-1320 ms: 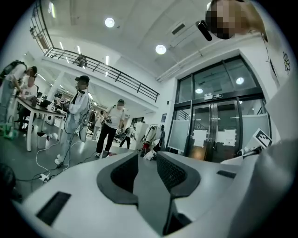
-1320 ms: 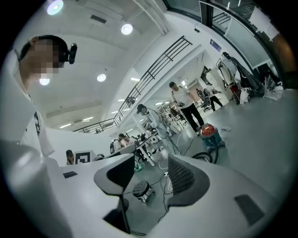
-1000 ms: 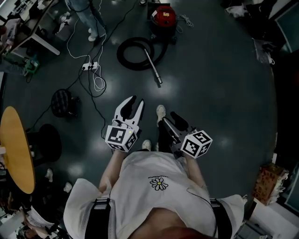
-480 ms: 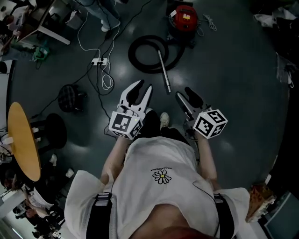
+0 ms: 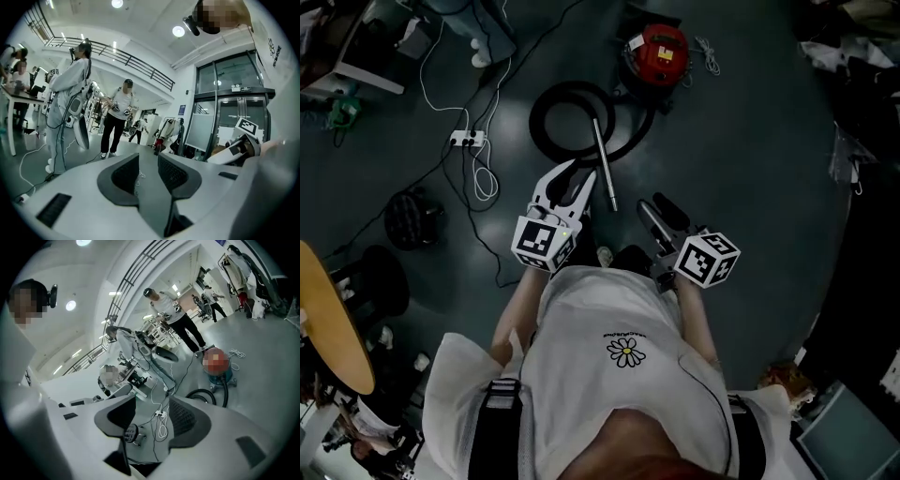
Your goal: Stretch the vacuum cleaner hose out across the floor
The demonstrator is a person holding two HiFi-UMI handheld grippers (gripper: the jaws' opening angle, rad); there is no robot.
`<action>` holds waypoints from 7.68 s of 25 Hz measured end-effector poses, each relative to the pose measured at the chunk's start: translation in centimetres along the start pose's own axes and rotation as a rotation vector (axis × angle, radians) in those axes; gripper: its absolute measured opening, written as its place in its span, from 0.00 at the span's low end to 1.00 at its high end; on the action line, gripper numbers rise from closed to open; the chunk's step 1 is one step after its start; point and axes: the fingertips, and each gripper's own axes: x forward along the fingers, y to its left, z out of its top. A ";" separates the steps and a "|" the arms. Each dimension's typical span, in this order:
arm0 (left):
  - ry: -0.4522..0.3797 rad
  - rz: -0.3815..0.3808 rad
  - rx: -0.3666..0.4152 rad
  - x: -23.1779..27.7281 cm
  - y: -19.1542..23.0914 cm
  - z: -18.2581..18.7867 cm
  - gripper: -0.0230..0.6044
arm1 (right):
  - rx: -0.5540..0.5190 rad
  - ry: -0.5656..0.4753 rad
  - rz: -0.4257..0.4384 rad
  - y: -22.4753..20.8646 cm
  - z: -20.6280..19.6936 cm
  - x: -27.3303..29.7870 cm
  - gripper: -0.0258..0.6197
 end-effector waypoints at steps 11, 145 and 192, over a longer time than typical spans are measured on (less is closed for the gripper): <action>0.040 0.125 -0.084 13.0 13.5 -4.9 0.22 | 0.108 0.244 -0.023 -12.8 2.8 16.1 0.40; -0.145 -0.700 -0.404 -36.0 -12.8 0.8 0.15 | 1.529 -0.434 0.809 -2.6 -37.4 0.9 0.34; 0.113 -0.950 -0.424 -23.9 -20.6 -9.8 0.47 | 0.271 -0.287 0.941 16.3 -19.2 -11.7 0.29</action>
